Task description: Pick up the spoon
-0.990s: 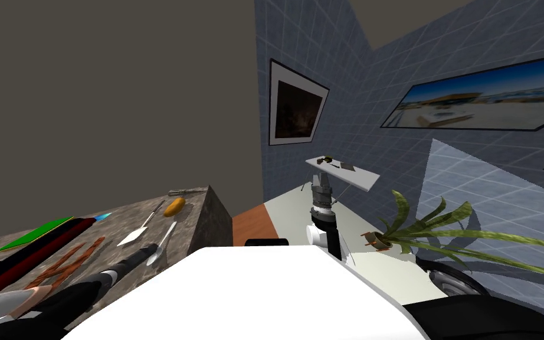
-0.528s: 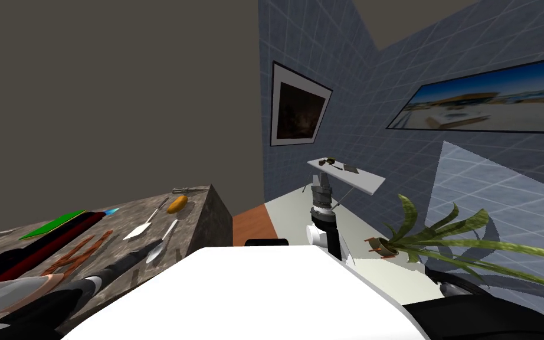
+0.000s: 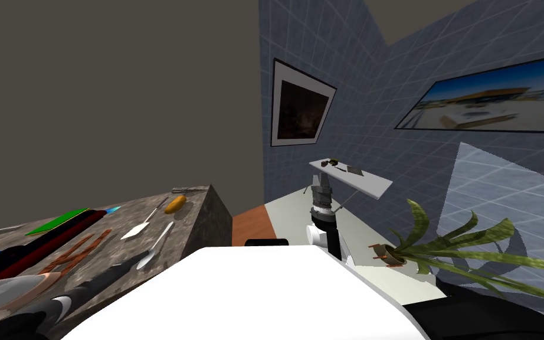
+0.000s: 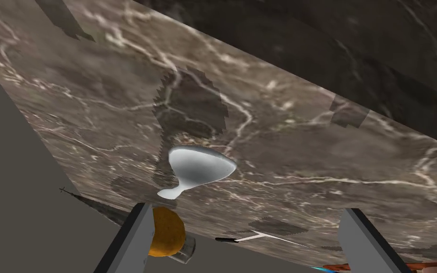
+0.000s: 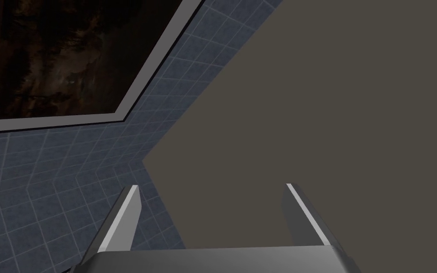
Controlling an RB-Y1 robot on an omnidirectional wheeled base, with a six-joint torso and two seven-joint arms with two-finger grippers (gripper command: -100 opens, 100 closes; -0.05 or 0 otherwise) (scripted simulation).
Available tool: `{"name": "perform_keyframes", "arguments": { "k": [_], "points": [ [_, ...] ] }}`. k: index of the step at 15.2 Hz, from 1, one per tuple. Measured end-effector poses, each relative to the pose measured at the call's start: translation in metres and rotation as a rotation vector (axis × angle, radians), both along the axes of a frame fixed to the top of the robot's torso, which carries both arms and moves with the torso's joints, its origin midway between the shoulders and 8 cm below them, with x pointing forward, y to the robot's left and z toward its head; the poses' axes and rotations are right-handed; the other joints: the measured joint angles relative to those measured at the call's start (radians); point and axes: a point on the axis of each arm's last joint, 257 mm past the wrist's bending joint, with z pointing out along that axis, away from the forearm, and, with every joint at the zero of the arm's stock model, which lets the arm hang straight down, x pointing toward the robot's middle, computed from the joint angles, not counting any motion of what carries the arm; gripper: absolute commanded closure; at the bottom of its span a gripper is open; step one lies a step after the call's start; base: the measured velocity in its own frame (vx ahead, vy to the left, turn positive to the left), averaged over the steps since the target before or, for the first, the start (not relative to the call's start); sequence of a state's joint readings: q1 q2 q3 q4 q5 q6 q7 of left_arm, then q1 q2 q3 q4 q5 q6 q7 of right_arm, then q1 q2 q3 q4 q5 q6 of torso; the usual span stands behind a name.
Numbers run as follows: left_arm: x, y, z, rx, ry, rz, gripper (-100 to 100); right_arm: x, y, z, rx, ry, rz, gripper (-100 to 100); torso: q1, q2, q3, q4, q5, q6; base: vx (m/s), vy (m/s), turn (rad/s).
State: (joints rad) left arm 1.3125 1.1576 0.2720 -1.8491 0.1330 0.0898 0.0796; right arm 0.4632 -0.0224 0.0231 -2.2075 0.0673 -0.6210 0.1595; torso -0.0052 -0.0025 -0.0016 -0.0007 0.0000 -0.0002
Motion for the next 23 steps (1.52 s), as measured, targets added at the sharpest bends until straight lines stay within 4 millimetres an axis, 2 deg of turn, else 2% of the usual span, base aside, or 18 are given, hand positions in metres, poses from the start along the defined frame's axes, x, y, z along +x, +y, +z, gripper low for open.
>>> {"name": "perform_keyframes", "arguments": {
  "k": [11,18,23],
  "points": [
    [-0.059,0.005,0.001,-0.027,0.137,0.021,-100,0.0,0.0,0.0,0.0,0.0,0.0,0,0.001,-0.001,0.0,0.0,0.0,0.0,0.04,-0.029,0.043],
    [-0.102,-0.01,-0.002,-0.061,0.243,0.008,-100,0.0,0.0,0.0,0.0,0.0,0.0,0,0.005,-0.004,-0.002,-0.001,0.001,0.001,0.075,0.008,-0.018],
    [-0.142,-0.028,-0.008,-0.099,0.337,-0.032,-100,0.0,0.0,0.0,0.0,0.0,0.0,0,0.008,-0.006,-0.004,-0.002,0.002,0.001,0.112,0.058,-0.088]
  ]
}}
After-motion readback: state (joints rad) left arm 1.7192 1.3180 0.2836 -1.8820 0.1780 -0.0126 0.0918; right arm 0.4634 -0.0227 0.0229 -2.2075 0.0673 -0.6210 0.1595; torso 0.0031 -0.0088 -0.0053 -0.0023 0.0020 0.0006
